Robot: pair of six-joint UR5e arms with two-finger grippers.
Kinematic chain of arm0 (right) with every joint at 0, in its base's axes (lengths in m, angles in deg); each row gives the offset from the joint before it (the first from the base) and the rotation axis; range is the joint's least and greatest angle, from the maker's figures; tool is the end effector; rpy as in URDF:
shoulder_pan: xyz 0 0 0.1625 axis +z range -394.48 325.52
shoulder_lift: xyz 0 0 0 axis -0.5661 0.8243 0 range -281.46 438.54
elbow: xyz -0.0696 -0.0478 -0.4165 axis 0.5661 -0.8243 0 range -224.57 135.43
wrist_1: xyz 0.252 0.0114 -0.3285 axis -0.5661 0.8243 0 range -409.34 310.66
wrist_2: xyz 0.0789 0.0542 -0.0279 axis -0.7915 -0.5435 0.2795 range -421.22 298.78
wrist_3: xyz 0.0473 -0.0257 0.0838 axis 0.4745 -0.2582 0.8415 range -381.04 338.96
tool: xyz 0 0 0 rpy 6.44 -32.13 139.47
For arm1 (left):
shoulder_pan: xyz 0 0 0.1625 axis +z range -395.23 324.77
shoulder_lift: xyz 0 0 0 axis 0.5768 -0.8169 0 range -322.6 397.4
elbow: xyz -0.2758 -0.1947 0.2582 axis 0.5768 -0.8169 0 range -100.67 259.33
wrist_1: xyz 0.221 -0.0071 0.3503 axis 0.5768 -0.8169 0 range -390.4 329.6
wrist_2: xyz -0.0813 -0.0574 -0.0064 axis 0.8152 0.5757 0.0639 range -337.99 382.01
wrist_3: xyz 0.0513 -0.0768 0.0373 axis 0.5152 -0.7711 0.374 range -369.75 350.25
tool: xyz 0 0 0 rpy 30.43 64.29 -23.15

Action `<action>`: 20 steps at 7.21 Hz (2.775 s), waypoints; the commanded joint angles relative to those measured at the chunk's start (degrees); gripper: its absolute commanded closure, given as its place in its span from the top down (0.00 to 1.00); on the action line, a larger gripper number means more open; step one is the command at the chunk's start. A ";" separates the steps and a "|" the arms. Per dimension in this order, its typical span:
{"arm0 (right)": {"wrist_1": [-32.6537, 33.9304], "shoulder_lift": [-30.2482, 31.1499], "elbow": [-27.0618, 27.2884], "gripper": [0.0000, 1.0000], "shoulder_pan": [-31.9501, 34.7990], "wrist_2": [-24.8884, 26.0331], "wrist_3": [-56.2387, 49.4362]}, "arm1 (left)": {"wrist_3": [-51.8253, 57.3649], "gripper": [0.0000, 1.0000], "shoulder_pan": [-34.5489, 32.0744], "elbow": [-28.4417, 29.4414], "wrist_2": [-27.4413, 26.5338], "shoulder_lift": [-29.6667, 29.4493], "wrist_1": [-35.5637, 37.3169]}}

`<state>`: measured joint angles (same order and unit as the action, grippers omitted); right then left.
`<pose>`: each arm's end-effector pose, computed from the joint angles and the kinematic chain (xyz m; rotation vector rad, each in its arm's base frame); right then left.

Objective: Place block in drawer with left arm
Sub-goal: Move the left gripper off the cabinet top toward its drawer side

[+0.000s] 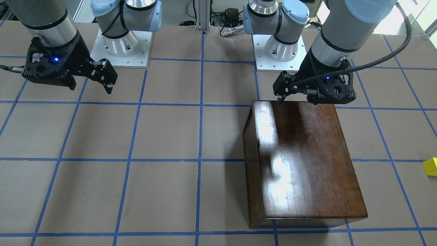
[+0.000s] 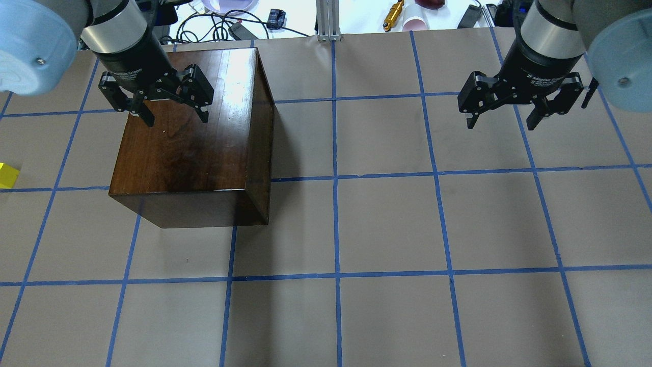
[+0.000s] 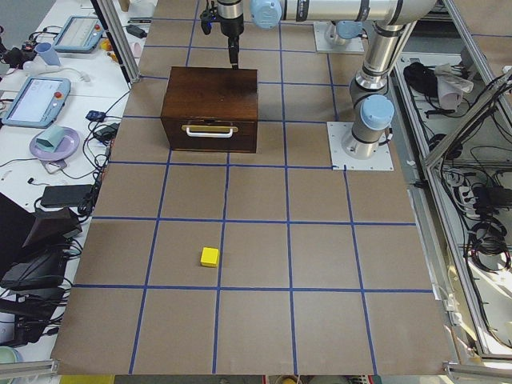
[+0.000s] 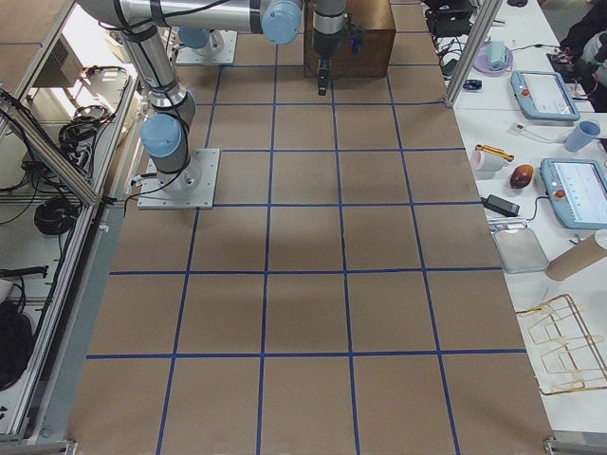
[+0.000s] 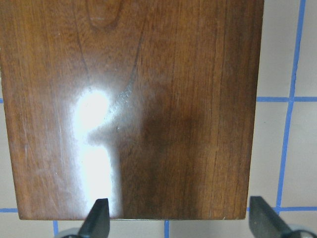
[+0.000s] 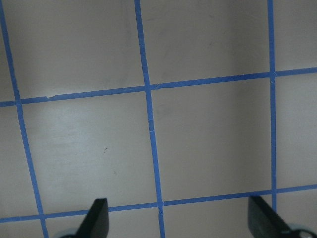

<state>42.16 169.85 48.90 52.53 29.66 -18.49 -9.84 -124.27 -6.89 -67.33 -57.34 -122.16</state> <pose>0.1065 -0.4870 0.4719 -0.1508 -3.1227 -0.0179 -0.1256 -0.5244 0.4753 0.0288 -3.1288 -0.0743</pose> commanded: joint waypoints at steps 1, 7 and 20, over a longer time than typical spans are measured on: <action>0.00 0.00 -0.04 1.00 0.00 0.00 0.00 | 0.00 1.00 0.09 0.00 0.05 0.00 0.00; 0.00 0.00 -0.04 1.00 0.00 0.00 0.00 | 0.70 1.00 0.53 0.26 0.05 0.09 0.00; 0.00 0.00 -0.04 1.00 0.00 0.00 0.00 | 2.62 1.00 13.69 4.47 4.01 -1.31 -0.62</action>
<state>42.16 169.85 48.86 52.53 29.66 -18.49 -8.49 -113.63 -3.43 -63.63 -57.89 -122.65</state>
